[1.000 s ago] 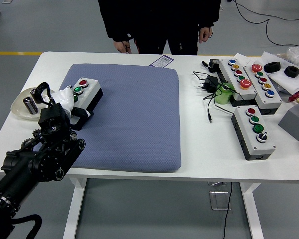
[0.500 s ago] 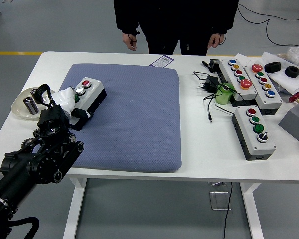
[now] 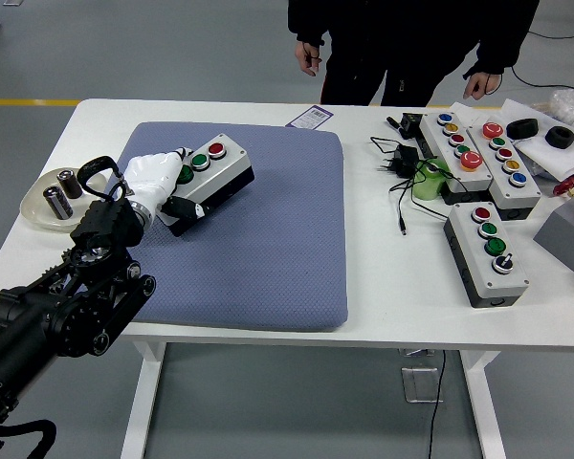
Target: Pick up the button,place it on the desk,press the button,press the button
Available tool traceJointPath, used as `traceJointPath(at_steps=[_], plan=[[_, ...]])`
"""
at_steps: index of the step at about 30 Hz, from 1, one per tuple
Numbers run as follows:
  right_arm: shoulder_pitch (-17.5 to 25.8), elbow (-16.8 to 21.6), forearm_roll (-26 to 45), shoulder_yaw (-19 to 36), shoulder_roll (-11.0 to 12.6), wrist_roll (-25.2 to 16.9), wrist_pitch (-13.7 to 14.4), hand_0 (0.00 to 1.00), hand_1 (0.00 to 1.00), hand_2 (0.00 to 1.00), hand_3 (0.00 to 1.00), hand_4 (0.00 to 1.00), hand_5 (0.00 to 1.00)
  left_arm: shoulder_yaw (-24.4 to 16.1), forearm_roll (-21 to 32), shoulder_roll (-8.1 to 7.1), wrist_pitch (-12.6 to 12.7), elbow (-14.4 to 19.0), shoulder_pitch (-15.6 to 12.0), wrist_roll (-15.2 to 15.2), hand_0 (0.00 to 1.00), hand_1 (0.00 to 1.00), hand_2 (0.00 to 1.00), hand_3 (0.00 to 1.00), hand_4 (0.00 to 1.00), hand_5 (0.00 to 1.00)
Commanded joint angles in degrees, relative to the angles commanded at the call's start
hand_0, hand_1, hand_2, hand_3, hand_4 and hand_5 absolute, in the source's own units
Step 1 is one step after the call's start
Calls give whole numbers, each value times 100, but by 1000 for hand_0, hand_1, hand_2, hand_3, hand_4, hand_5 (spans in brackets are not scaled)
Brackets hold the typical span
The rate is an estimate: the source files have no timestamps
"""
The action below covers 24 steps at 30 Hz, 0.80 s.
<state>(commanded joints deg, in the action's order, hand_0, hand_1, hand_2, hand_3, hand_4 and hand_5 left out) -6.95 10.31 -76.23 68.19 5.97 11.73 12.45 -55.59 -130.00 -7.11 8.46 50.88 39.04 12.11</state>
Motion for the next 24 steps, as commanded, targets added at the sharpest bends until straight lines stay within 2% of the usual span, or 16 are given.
traceJointPath(at_steps=[3, 4, 8, 11, 15, 20, 21, 24], plan=[[0, 0, -9, 7, 0, 5, -1, 743, 686, 706, 577, 180, 112, 337, 0, -251, -33, 68, 94, -627, 134, 211, 199, 404, 666, 2], [3, 0, -20, 13, 0, 7, -1, 743, 686, 706, 577, 180, 112, 509, 0, -406, -93, 106, 153, -914, 134, 211, 199, 404, 666, 2], [16, 0, -27, 26, -2, 12, 0, 743, 686, 706, 577, 180, 112, 861, 0, -759, -320, 268, 265, -1805, 134, 211, 199, 404, 666, 2], [28, 0, -41, 36, -4, 17, 0, 743, 686, 706, 576, 180, 112, 1179, 0, -1002, -346, 440, 341, -2369, 147, 215, 203, 410, 671, 2], [43, 0, -59, 41, -5, 21, -2, 743, 685, 706, 576, 180, 112, 1464, 0, -1138, -387, 495, 404, -2583, 157, 220, 206, 412, 671, 2], [45, 0, -56, 30, -14, 23, -3, 743, 685, 706, 576, 180, 112, 1468, 0, -1132, -534, 360, 402, -2618, 157, 220, 206, 412, 671, 2], [42, 0, -46, 27, -16, 21, -1, 744, 686, 706, 576, 180, 112, 1443, 0, -1129, -612, 342, 394, -2606, 285, 350, 346, 633, 843, 2], [32, 0, -28, 20, -21, 18, 0, 744, 686, 706, 576, 180, 112, 1356, 0, -1125, -817, 332, 363, -2558, 285, 350, 346, 633, 843, 2]])
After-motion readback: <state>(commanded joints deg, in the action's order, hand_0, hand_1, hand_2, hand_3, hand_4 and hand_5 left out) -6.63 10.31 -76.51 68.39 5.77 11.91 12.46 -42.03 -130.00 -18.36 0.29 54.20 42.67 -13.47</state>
